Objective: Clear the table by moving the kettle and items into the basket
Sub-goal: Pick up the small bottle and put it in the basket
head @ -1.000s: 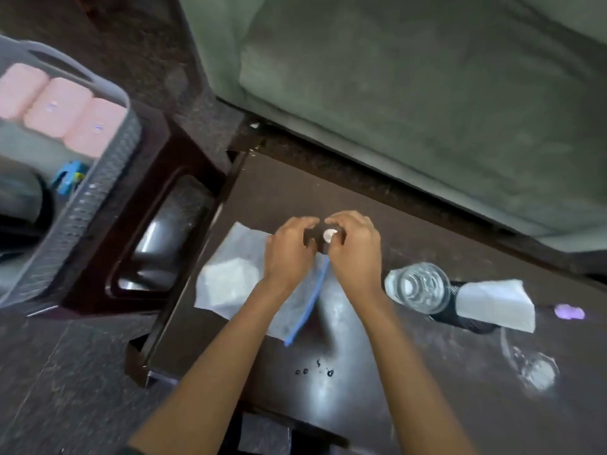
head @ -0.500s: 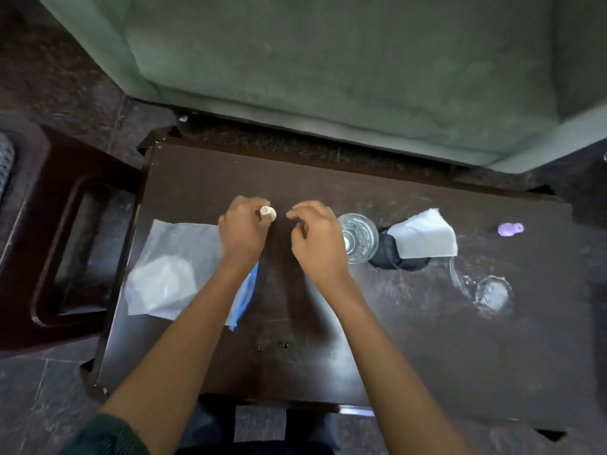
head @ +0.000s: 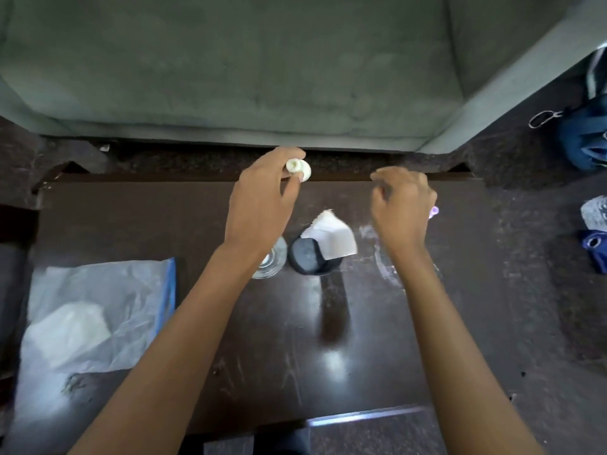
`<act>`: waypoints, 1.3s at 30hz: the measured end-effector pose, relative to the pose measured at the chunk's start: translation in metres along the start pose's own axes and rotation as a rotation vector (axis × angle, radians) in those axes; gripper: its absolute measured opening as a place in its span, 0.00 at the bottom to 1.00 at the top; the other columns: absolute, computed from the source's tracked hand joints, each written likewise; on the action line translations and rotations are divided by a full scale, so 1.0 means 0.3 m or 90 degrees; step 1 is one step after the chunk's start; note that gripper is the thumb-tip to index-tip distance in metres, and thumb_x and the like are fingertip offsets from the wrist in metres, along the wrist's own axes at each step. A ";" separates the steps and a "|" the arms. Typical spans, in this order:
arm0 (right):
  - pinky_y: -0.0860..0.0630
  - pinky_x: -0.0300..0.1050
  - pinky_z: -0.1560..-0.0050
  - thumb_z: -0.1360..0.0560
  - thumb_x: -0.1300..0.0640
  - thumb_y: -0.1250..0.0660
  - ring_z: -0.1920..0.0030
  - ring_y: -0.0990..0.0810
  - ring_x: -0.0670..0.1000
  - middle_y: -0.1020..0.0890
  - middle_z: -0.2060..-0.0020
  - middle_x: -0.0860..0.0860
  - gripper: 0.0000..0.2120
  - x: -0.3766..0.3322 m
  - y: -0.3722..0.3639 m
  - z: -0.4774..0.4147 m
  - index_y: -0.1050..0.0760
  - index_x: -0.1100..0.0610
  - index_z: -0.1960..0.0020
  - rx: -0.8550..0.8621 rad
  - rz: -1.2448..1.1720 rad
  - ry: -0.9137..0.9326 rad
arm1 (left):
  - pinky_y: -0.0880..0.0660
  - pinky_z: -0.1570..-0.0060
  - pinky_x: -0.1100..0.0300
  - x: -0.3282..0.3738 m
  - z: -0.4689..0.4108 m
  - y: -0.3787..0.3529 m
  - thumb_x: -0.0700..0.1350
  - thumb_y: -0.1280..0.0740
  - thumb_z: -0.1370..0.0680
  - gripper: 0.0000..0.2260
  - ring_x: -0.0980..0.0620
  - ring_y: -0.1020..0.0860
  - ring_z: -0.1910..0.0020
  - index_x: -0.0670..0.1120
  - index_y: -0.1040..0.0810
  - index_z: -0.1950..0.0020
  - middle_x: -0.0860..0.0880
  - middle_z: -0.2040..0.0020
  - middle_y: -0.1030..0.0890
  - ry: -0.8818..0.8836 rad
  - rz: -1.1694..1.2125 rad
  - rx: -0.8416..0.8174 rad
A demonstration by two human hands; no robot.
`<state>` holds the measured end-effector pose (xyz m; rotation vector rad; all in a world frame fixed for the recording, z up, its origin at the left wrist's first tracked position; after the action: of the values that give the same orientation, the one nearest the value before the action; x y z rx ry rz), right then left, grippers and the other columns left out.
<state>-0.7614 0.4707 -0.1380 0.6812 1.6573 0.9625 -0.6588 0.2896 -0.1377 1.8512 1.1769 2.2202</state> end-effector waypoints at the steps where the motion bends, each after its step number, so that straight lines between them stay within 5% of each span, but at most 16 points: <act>1: 0.35 0.52 0.41 0.29 0.65 0.40 0.39 0.28 0.59 0.19 0.42 0.53 0.15 0.099 -0.021 -0.023 0.20 0.59 0.46 -0.038 0.036 -0.045 | 0.24 0.44 0.52 0.020 -0.008 -0.031 0.41 0.37 0.24 0.12 0.57 0.20 0.47 0.49 0.24 0.42 0.53 0.43 0.19 -0.010 0.000 -0.004; 5: 0.41 0.59 0.33 0.26 0.65 0.41 0.27 0.45 0.60 0.37 0.27 0.53 0.20 0.430 -0.088 -0.062 0.28 0.57 0.35 -0.163 0.189 -0.169 | 0.25 0.43 0.53 0.088 -0.021 -0.147 0.41 0.37 0.23 0.14 0.57 0.20 0.46 0.49 0.25 0.38 0.53 0.41 0.20 -0.031 0.011 -0.023; 8: 0.38 0.60 0.34 0.25 0.64 0.41 0.28 0.47 0.64 0.46 0.24 0.55 0.23 0.599 -0.155 -0.067 0.34 0.53 0.31 -0.253 0.234 -0.258 | 0.25 0.43 0.53 0.129 -0.020 -0.219 0.41 0.37 0.24 0.16 0.57 0.20 0.46 0.48 0.27 0.36 0.53 0.42 0.20 -0.041 0.024 -0.026; 12: 0.28 0.57 0.45 0.25 0.65 0.42 0.34 0.37 0.63 0.38 0.32 0.59 0.20 0.689 -0.213 -0.078 0.32 0.56 0.34 -0.295 0.211 -0.306 | 0.24 0.44 0.52 0.158 -0.025 -0.272 0.42 0.35 0.24 0.17 0.57 0.19 0.48 0.48 0.27 0.36 0.56 0.45 0.20 -0.058 0.022 -0.027; 18: 0.28 0.48 0.53 0.28 0.65 0.38 0.48 0.24 0.60 0.25 0.45 0.59 0.10 0.621 -0.172 -0.110 0.24 0.62 0.48 -0.149 0.039 -0.255 | 0.25 0.46 0.62 0.154 -0.029 -0.258 0.42 0.34 0.26 0.11 0.64 0.21 0.53 0.48 0.23 0.44 0.58 0.51 0.20 -0.047 0.008 0.000; 22: 0.30 0.43 0.59 0.31 0.58 0.37 0.60 0.26 0.53 0.23 0.62 0.51 0.02 0.400 -0.101 -0.141 0.26 0.56 0.60 -0.123 -0.123 -0.267 | 0.25 0.50 0.64 0.113 -0.023 -0.153 0.42 0.34 0.26 0.09 0.64 0.22 0.54 0.49 0.23 0.46 0.59 0.54 0.20 -0.011 0.034 0.043; 26: 0.37 0.39 0.70 0.37 0.57 0.38 0.75 0.31 0.46 0.25 0.76 0.51 0.05 0.047 -0.074 -0.159 0.31 0.57 0.71 -0.172 -0.295 -0.191 | 0.24 0.52 0.57 0.065 -0.004 0.001 0.43 0.33 0.26 0.09 0.56 0.22 0.53 0.49 0.23 0.46 0.56 0.54 0.19 0.012 0.037 0.088; 32: 0.32 0.37 0.80 0.28 0.61 0.31 0.81 0.30 0.47 0.23 0.73 0.54 0.01 -0.606 -0.144 -0.025 0.22 0.57 0.56 -0.437 -0.419 0.050 | 0.24 0.55 0.57 -0.062 0.055 0.351 0.45 0.32 0.27 0.09 0.53 0.22 0.55 0.49 0.21 0.47 0.57 0.58 0.20 0.045 -0.022 0.192; 34: 0.34 0.36 0.82 0.30 0.60 0.29 0.82 0.32 0.44 0.24 0.69 0.54 0.08 -0.774 -0.192 0.044 0.21 0.58 0.52 -0.488 -0.378 0.114 | 0.24 0.55 0.54 -0.114 0.093 0.486 0.46 0.32 0.26 0.09 0.52 0.22 0.54 0.50 0.21 0.47 0.57 0.58 0.20 0.047 -0.052 0.220; 39: 0.36 0.36 0.76 0.34 0.58 0.25 0.80 0.33 0.42 0.26 0.77 0.45 0.03 -1.138 -0.371 0.232 0.18 0.55 0.62 -0.527 -0.287 0.234 | 0.25 0.59 0.52 -0.262 0.229 0.828 0.53 0.38 0.26 0.15 0.48 0.24 0.53 0.51 0.21 0.43 0.52 0.53 0.18 0.058 -0.186 0.328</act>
<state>-0.5944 0.1521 -0.0715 -0.4279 1.4289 1.3404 -0.4695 0.1114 -0.0663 1.5742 2.0397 1.9844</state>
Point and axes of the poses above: each hand's wrist, its own z-axis away from the middle knuckle, its own y-axis out of the back of the hand, x = y × z, the point moved 10 cm from there along -z, towards the middle knuckle
